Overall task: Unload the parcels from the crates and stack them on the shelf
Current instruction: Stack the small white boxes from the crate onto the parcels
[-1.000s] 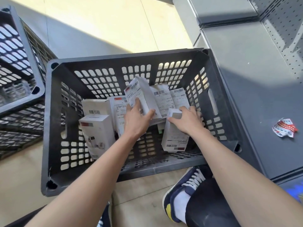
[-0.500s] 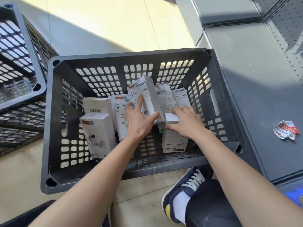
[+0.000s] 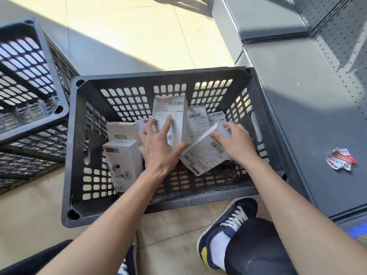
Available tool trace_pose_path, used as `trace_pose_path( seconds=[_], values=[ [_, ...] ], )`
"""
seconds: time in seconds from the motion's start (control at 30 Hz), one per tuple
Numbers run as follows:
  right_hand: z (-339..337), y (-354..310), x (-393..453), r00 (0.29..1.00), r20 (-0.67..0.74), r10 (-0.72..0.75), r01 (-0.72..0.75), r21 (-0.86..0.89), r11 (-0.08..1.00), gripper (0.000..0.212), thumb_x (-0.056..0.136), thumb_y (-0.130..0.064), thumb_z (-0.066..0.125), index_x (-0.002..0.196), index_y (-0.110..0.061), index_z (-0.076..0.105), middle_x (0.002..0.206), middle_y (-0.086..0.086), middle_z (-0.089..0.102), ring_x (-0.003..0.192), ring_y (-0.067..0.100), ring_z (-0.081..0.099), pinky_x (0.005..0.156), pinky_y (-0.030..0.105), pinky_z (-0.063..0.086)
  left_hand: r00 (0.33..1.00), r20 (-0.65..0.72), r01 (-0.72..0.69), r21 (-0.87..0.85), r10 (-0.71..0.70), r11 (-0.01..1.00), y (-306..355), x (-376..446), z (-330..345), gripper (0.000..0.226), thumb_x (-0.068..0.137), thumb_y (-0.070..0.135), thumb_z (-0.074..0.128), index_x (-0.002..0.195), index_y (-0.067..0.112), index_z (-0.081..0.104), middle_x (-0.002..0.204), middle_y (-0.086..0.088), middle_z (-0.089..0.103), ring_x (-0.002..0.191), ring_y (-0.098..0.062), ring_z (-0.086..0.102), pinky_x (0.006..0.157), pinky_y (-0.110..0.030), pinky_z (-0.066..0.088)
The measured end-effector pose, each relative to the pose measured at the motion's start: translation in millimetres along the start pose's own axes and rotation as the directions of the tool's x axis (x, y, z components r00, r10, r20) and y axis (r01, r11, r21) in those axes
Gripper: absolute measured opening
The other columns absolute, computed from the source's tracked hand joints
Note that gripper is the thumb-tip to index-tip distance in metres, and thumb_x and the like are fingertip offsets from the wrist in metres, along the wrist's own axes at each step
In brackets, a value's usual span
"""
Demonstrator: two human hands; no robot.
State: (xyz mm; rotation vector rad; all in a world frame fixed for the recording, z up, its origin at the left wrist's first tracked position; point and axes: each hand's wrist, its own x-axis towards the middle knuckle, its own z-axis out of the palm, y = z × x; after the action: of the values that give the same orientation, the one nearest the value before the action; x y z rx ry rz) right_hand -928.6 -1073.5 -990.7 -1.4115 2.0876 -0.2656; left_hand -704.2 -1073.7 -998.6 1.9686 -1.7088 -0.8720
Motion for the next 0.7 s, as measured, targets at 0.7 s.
trace_pose_path(
  seconds=[0.7],
  values=[
    [-6, 3, -30, 0.914, -0.223, 0.338, -0.235, 0.387, 0.892, 0.047, 0.100, -0.056, 0.046, 0.097, -0.012, 0.063, 0.091, -0.002, 0.065, 0.084, 0.019, 0.061, 0.061, 0.027, 0.040, 0.992, -0.005, 0.127, 0.181, -0.129, 0.975, -28, 0, -3, 0.069, 0.080, 0.051, 0.072, 0.144, 0.045, 0.046, 0.152, -0.001, 0.024, 0.135, -0.029, 0.021, 0.100, -0.055, 0.033]
  ],
)
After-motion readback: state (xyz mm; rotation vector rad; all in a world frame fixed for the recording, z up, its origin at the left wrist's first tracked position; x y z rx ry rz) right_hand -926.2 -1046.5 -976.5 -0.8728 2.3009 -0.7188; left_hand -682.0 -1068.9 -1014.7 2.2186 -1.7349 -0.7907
